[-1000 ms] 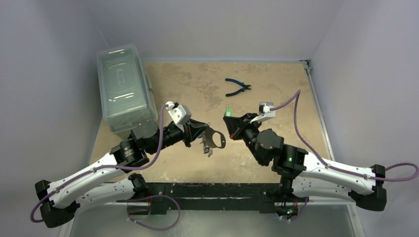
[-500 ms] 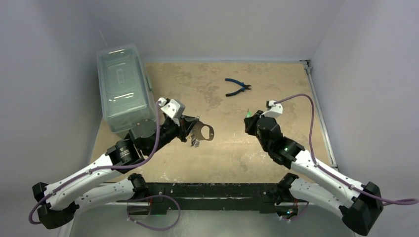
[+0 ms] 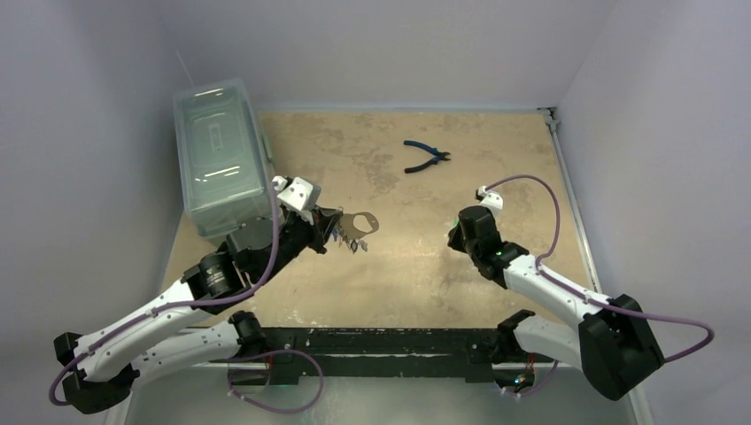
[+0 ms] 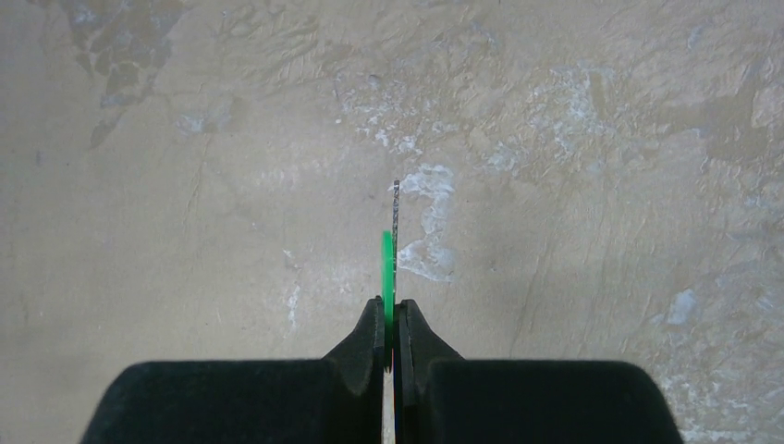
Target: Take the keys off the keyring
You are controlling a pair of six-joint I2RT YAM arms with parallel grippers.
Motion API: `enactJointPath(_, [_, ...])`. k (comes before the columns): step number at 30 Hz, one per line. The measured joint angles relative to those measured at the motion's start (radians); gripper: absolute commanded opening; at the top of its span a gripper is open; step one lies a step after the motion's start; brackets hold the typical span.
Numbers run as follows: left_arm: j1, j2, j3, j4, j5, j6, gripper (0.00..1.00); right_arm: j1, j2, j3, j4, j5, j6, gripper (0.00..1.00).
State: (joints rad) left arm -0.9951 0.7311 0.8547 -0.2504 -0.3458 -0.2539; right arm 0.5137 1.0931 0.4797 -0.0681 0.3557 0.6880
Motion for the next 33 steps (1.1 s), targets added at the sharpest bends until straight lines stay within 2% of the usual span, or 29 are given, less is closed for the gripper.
enactJointPath(2, [0.0, -0.011, 0.0, -0.008, 0.001, -0.002, 0.0, -0.008, 0.003, 0.0, 0.003, -0.006, 0.0, 0.07])
enactJointPath(7, [0.0, -0.032, 0.0, -0.031, 0.001, -0.019, 0.0, -0.031, 0.034, 0.0, 0.006, -0.017, 0.004, 0.03])
enactJointPath(10, [0.0, -0.046, 0.002, -0.044, 0.001, -0.024, 0.0, -0.035, 0.05, 0.001, -0.018, -0.017, 0.015, 0.07])
enactJointPath(11, [0.0, -0.049, 0.002, -0.05, 0.001, -0.025, 0.0, -0.035, 0.05, 0.001, -0.03, -0.013, 0.021, 0.11])
enactJointPath(13, [0.0, -0.051, 0.004, -0.058, 0.001, -0.026, 0.0, -0.035, 0.05, 0.009, -0.058, 0.0, 0.034, 0.36])
enactJointPath(14, [0.0, -0.05, 0.004, -0.061, 0.001, -0.027, 0.0, -0.035, 0.05, 0.016, -0.071, 0.006, 0.042, 0.43])
enactJointPath(18, [0.0, -0.044, 0.013, -0.09, -0.008, -0.044, 0.0, -0.035, 0.05, 0.04, -0.098, 0.023, 0.058, 0.55])
enactJointPath(23, [0.0, -0.038, 0.043, -0.141, -0.01, -0.069, 0.0, -0.035, 0.022, 0.04, -0.106, 0.022, 0.06, 0.59])
enactJointPath(28, [0.0, -0.041, 0.083, -0.201, 0.006, -0.095, 0.0, -0.035, -0.05, 0.04, -0.105, 0.018, 0.034, 0.73])
enactJointPath(30, [0.0, -0.033, 0.1, -0.225, 0.023, -0.104, 0.0, -0.035, -0.079, 0.04, -0.101, -0.005, 0.003, 0.8])
enactJointPath(33, [0.0, -0.018, 0.119, -0.256, 0.053, -0.105, 0.0, -0.036, -0.146, 0.037, -0.073, -0.086, -0.071, 0.84])
